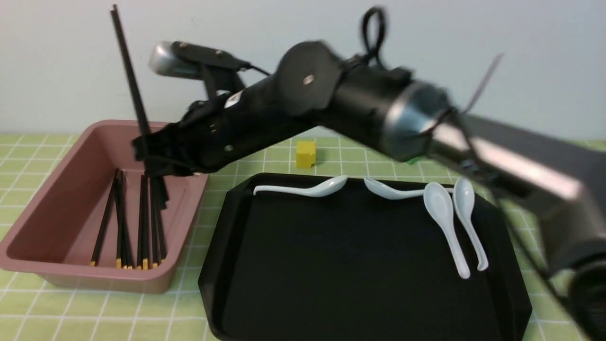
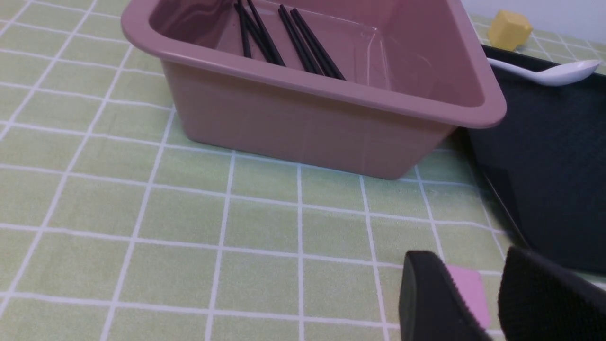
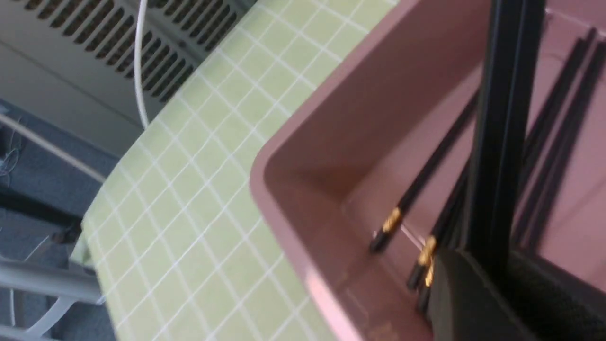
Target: On green tablecloth take chopsticks from black tray and put them in box.
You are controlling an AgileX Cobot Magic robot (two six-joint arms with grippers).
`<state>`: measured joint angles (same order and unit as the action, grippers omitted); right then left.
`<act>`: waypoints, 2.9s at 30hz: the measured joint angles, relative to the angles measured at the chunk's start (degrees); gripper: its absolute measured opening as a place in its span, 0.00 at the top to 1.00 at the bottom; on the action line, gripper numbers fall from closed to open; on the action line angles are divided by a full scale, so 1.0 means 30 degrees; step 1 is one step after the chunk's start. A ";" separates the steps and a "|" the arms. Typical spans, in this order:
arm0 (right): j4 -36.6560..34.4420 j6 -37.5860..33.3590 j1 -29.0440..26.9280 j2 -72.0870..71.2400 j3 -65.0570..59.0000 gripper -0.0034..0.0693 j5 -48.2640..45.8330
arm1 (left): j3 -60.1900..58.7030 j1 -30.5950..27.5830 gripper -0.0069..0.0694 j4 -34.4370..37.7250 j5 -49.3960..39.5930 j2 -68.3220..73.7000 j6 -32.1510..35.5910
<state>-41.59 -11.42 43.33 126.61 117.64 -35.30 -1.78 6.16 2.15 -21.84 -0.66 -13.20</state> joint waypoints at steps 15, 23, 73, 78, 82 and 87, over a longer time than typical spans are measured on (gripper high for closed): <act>0.1592 -0.2412 0.0078 0.1973 0.2212 0.63 -0.2284 | 0.0000 0.0000 0.60 0.0000 0.0000 0.0000 0.0000; 0.5649 -0.1549 -0.1639 -0.4170 0.5317 0.97 -1.0598 | 0.0000 0.0000 0.60 0.0000 0.0000 0.0000 0.0000; 1.9173 0.9891 -0.2956 -3.8777 -3.0371 0.94 0.3905 | 0.0000 0.0000 0.60 0.0000 0.0002 0.0000 0.0000; 1.9173 0.9891 -0.2956 -3.8777 -3.0371 0.93 0.3905 | 0.0000 0.0000 0.60 0.0000 0.0002 0.0000 0.0000; 1.9082 0.9891 -0.2956 -3.8777 -3.0371 0.92 0.3905 | 0.0000 0.0000 0.60 0.0000 0.0002 0.0000 0.0000; 1.7737 0.9891 -0.2956 -3.8777 -3.0504 0.92 0.4002 | 0.0000 0.0000 0.60 0.0000 0.0002 0.0000 0.0000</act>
<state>11.62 18.25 34.47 10.28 26.12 -23.30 -1.78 6.16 2.15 -21.83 -0.66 -13.20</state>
